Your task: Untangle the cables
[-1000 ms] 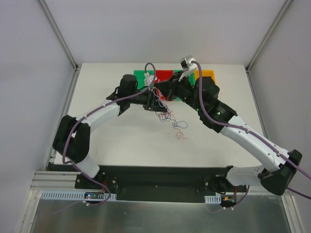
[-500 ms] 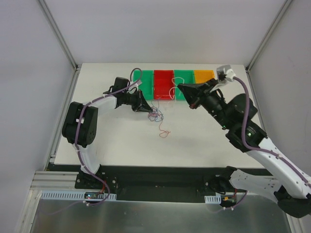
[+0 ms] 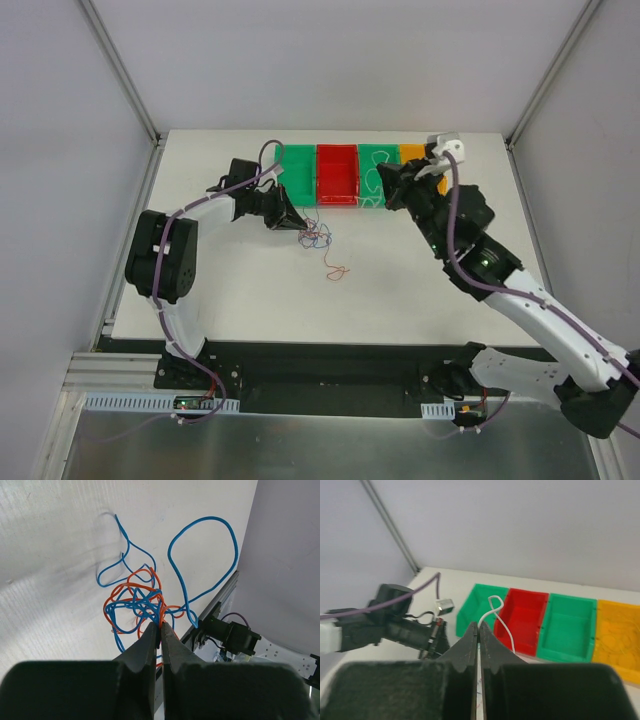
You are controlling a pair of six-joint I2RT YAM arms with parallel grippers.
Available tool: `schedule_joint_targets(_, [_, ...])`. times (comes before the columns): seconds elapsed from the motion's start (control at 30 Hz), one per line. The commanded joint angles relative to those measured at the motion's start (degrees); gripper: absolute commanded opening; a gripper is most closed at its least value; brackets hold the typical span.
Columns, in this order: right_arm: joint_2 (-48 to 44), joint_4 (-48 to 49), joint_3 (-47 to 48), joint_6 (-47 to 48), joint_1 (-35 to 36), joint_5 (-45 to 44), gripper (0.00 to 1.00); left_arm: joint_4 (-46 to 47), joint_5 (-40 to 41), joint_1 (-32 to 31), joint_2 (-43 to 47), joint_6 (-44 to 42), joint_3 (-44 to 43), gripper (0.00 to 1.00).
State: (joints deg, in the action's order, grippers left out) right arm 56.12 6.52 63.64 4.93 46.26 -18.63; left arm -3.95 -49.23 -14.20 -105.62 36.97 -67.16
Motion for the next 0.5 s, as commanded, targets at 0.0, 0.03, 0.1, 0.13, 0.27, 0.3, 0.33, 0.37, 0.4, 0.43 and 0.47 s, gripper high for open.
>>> schedule_joint_targets(0.0, [6.27,1.65,1.49,2.46,-2.83,-5.8,0.01,-1.24,-0.51,0.05,4.11,-0.94,-2.19,0.0])
schedule_joint_targets(0.03, [8.55,1.65,2.01,2.19,-4.06,-5.54,0.01,-1.15,-1.04,-0.04,4.2,-0.85,-2.36,0.0])
schedule_joint_targets(0.1, [13.55,1.04,4.37,0.44,-7.31,-2.3,0.01,-1.24,-1.48,-0.04,4.46,-0.67,-2.37,0.01])
schedule_joint_targets(0.13, [16.36,-0.88,6.3,-0.7,-8.89,-0.54,0.01,-1.15,-1.57,-0.13,4.64,-0.59,-2.28,0.01])
schedule_joint_targets(0.27, [25.95,-5.29,14.48,-1.85,-14.26,2.11,0.01,-1.24,-1.66,-0.39,5.25,-0.67,-2.37,0.02])
schedule_joint_targets(0.3, [28.23,-5.29,15.63,-1.77,-15.05,2.2,0.01,-1.15,-1.66,-0.39,5.25,-0.67,-2.37,0.02])
schedule_joint_targets(0.33, [29.91,-5.03,16.51,-1.5,-16.02,2.37,0.01,-1.24,-1.74,-0.39,5.25,-0.67,-2.37,0.02])
schedule_joint_targets(0.37, [31.84,-4.16,17.13,-1.24,-16.72,2.72,0.01,-1.15,-1.83,-0.48,5.17,-0.67,-2.45,0.02])
schedule_joint_targets(0.4, [34.04,-3.11,17.66,-0.72,-17.51,3.16,0.01,-1.15,-1.83,-0.48,5.25,-0.67,-2.54,0.03])
schedule_joint_targets(0.43, [35.97,-3.18,18.97,-0.19,-18.22,3.69,0.02,-1.24,-2.01,-0.57,5.08,-0.76,-2.45,0.03])
schedule_joint_targets(0.47, [38.34,-4.49,20.72,0.25,-18.57,3.52,0.02,-1.24,-2.18,-0.57,5.08,-0.67,-2.54,0.03])
